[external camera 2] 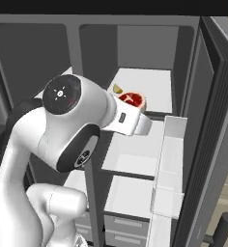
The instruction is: Pick up the frozen steak from the freezer, place it on any shelf in the fridge, and close the fridge and freezer doors when done.
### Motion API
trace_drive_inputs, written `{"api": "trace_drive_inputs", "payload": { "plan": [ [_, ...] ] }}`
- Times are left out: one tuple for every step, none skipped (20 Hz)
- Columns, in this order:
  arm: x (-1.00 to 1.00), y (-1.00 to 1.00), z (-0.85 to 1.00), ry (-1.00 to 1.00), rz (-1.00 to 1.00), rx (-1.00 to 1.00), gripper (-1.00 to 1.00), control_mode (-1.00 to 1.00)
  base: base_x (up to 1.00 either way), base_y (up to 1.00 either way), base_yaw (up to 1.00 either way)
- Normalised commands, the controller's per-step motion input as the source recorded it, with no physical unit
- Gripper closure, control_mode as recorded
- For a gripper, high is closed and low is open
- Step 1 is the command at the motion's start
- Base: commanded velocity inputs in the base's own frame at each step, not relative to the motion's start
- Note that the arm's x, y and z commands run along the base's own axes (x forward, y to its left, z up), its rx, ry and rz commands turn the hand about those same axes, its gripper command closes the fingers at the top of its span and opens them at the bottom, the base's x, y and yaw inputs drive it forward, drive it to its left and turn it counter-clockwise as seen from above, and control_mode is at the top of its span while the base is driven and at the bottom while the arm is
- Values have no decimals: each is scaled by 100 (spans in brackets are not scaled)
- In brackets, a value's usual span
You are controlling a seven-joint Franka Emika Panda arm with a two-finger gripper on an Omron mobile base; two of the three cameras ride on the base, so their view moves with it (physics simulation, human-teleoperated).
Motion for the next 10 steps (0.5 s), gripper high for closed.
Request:
{"api": "trace_drive_inputs", "payload": {
  "plan": [
    [100, -41, -15, 7, 1, -14, 100, -100, 0, 0, 0],
    [100, -41, -14, 7, 3, -11, 100, -100, 0, 0, 0],
    [100, -41, -12, 5, 3, -8, 100, -100, 0, 0, 0],
    [100, -39, -11, 4, 3, -8, 100, -100, 0, 0, 0],
    [100, -38, -11, 3, 3, -7, 100, -100, 0, 0, 0],
    [100, -38, -14, 2, 3, -7, 100, -100, 0, 0, 0],
    [100, -38, -11, 1, 3, -7, 100, -100, 0, 0, 0],
    [100, -39, -8, 0, 2, -5, 100, -100, 0, 0, 0],
    [100, -38, -3, 0, 2, -3, 100, -100, 0, 0, 0],
    [100, -35, 0, 0, 2, 0, 100, -100, 0, 0, 0]
  ]
}}
